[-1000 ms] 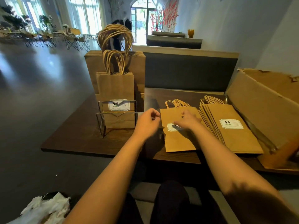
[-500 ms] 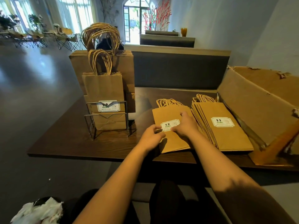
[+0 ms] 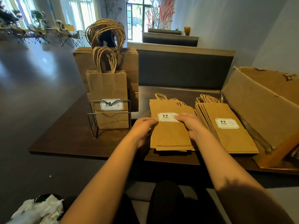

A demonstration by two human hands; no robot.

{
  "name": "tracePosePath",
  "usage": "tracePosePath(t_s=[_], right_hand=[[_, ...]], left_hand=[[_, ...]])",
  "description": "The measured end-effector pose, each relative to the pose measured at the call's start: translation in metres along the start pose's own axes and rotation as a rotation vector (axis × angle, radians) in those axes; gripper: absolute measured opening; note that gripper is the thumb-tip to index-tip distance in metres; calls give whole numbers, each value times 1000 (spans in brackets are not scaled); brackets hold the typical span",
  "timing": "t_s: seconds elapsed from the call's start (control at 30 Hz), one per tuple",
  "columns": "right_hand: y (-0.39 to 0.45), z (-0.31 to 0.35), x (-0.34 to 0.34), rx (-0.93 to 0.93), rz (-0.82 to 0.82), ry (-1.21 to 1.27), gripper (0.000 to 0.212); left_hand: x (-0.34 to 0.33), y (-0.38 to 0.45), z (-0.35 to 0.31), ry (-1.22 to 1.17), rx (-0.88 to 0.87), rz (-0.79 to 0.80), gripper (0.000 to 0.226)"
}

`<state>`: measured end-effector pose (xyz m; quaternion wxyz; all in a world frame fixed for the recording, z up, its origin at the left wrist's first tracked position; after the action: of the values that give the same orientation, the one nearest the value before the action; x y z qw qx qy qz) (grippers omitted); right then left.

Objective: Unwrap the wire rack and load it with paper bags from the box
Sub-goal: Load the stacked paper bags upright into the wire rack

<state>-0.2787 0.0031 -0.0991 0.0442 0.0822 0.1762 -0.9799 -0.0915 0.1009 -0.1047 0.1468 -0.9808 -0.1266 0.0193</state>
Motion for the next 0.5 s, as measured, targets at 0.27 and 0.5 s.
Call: tracePosePath(t_s=[0.27, 0.5], right_hand=[[-38, 57, -32, 199, 317, 429, 29], [-74, 113, -98, 598, 311, -239, 51]], left_hand=[[20, -29, -78, 290, -422, -3, 11], [95, -59, -133, 106, -652, -328, 16]])
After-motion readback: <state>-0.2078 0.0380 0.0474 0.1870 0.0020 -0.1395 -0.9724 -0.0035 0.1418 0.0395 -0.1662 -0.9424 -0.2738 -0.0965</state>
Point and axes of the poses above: each hand's wrist, its own y-axis towards the middle knuckle, its own x-axis out of the back of the hand, z = x × y, the point moved 8 cm from there along y, towards the middle knuckle, and after that the axes turned 9 degrees about y, right-handed, at the moved point
